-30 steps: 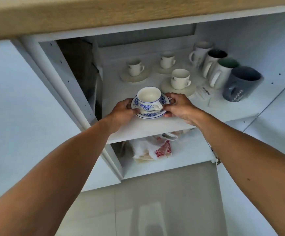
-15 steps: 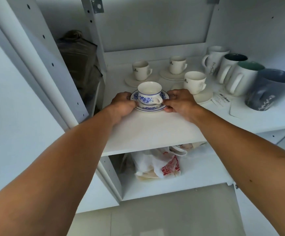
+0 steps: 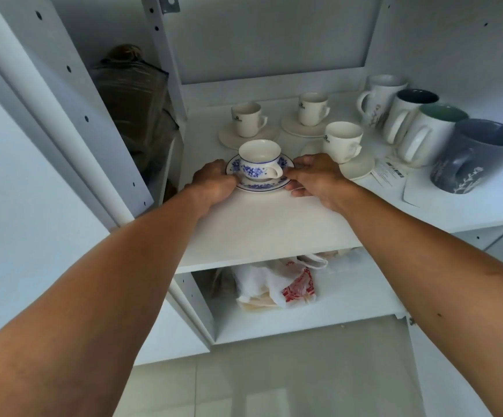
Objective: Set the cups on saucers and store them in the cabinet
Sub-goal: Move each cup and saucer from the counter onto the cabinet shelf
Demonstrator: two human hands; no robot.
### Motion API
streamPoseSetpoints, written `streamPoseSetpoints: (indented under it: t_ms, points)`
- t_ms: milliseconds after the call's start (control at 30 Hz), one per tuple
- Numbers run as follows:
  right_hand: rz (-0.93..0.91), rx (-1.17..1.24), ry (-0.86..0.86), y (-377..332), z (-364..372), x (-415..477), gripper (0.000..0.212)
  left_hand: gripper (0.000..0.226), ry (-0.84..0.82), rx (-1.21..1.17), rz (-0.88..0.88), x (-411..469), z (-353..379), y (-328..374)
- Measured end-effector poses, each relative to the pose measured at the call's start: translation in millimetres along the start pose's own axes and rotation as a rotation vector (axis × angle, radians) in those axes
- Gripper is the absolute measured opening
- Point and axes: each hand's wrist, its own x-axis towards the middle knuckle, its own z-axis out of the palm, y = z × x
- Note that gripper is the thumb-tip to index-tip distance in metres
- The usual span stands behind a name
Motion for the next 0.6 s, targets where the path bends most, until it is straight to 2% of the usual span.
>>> streamPoseSetpoints:
  t_ms: [233,400,600]
  points:
    - [0.041,-0.162,-0.018,1.9,-23.7,-33.5,0.052,0.073,-0.051,0.064,-0.126,-37.8,-5.7,-7.7]
    - [0.040,-0.348,-0.092,-11.7,-41.8,-81.0,0.055,0.082,-0.139,0.195,-0.065,-89.5,-19.0,12.1]
    - [-0.012,-0.728,-0.188,-47.0,-67.4,-151.1,0.071,0.086,-0.237,0.377,0.017,-153.3,-52.5,42.9]
